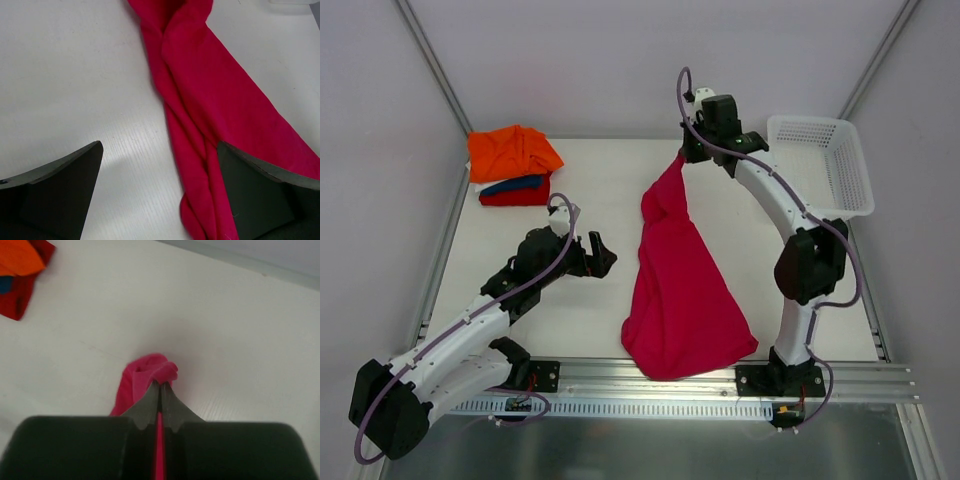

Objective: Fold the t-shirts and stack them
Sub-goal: Move the tshirt to the center of the board

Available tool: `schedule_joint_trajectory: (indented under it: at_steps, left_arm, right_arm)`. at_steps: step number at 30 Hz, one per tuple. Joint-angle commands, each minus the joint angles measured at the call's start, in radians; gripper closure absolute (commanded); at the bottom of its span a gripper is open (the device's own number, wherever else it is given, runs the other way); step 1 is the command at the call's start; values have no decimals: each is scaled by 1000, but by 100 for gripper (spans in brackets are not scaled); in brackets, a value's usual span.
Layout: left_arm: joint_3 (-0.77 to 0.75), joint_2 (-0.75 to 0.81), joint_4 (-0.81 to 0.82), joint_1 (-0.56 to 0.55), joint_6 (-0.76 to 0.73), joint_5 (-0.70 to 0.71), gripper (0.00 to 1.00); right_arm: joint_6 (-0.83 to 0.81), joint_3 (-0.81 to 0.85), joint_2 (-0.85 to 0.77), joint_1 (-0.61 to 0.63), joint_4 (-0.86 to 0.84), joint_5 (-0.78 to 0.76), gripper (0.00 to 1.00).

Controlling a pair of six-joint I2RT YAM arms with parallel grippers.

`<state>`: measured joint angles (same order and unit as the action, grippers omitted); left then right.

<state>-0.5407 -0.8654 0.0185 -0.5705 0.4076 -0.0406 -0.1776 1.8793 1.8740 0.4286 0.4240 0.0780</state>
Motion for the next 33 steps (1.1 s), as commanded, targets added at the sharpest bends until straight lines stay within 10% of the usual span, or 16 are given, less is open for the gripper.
schedule_joint_trajectory:
  at_steps: [1,33]
  left_arm:
    - [2,22,21,-9,4,31,1]
    - [-19,-228,46,-71,72,-54,1]
  right_arm:
    - [-34,89,46,-40,2,-132,100]
    - [119,294,409,-306,167,-287,100]
